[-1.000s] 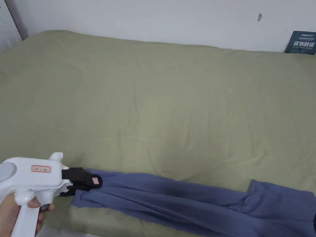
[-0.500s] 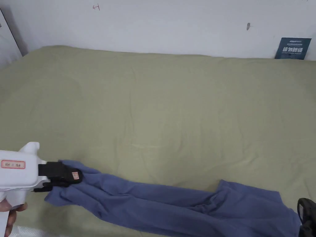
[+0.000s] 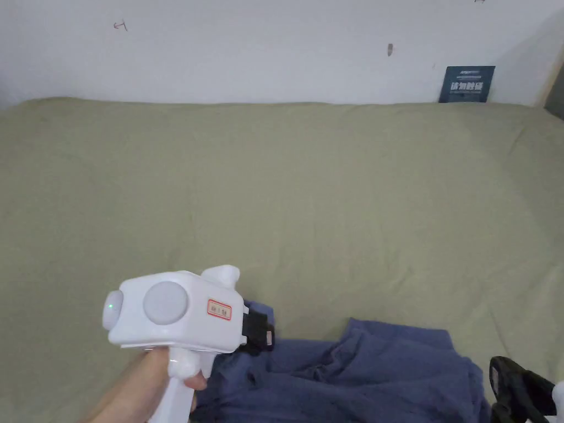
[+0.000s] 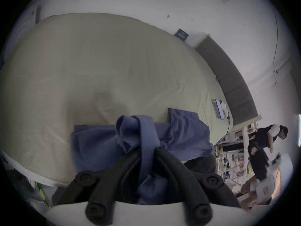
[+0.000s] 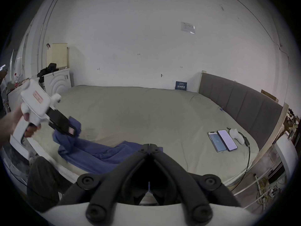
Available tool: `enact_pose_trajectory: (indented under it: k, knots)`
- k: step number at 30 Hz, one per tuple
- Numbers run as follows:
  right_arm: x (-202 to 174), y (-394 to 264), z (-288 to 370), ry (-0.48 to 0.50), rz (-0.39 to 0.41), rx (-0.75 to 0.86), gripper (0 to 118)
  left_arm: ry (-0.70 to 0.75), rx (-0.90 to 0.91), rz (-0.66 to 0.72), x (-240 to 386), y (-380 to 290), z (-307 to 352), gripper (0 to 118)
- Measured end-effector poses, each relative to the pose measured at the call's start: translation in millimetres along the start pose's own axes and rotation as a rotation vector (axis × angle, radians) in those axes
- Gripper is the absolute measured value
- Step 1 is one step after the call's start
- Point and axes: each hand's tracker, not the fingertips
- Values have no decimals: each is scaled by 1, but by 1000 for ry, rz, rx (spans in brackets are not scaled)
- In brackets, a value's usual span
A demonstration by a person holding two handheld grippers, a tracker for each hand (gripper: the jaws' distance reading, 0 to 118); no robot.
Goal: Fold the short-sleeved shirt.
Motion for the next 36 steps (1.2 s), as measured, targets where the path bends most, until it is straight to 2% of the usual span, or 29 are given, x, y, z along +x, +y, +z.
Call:
enact_pose_trajectory:
  k: [1, 2, 3, 4, 5, 7, 9, 10, 11, 12, 13, 15, 20, 25, 28, 29, 32, 34, 36]
  knots:
    - [3, -1, 0, -5, -6, -4, 0, 7, 8, 9, 9, -2, -15, 13]
    - [6, -1, 1, -8, -14, -10, 0, 7, 1, -1, 12, -4, -29, 33]
    - [7, 0, 1, -8, -21, -14, 0, -16, -14, -26, 14, -5, -39, 84]
    - [7, 2, 1, -9, -29, -17, 0, -46, -46, -23, 14, -6, -53, 114]
    - [9, 2, 1, -14, -32, -20, 0, -62, -88, -14, 19, -8, -60, 118]
    - [14, 2, -1, -22, -36, -26, 0, -81, -63, -1, 17, -10, -57, 118]
    - [17, 1, -3, -30, -41, -29, 0, -110, -26, 21, 16, -9, -42, 114]
    - [18, 1, -4, -29, -46, -32, 0, -131, 9, 38, 12, -7, -30, 106]
    - [15, 3, -6, -24, -52, -35, 0, -148, 43, 45, 5, -6, -16, 79]
    - [14, 3, -7, -20, -57, -36, 0, -170, 61, 42, 0, -5, -5, 14]
    - [12, 3, -8, -17, -60, -38, 0, -190, 83, 42, -6, -4, 8, 0]
    - [9, 4, -12, -3, -65, -41, 0, -159, 119, 104, -23, -3, 16, 0]
    - [-3, 7, -15, 27, -58, -37, 0, -106, 50, 131, -45, -4, -7, 0]
    - [-1, 4, -15, 26, -49, -55, 0, -203, -78, 129, -16, -21, -71, 0]
    - [-1, 3, -16, 14, -53, -71, 0, -166, -150, 93, 0, -38, -115, 0]
    - [0, 3, -16, 7, -53, -77, 0, -230, -134, 114, 2, -40, -119, 0]
    - [2, 2, -18, -1, -49, -88, 0, -211, -140, 119, 7, -30, -102, 0]
    - [2, 3, -20, 6, -50, -88, 0, -172, -99, 29, 5, -24, -73, 0]
    - [1, 6, -23, 11, -57, -86, 0, -166, -34, 1, -3, -22, -37, 0]
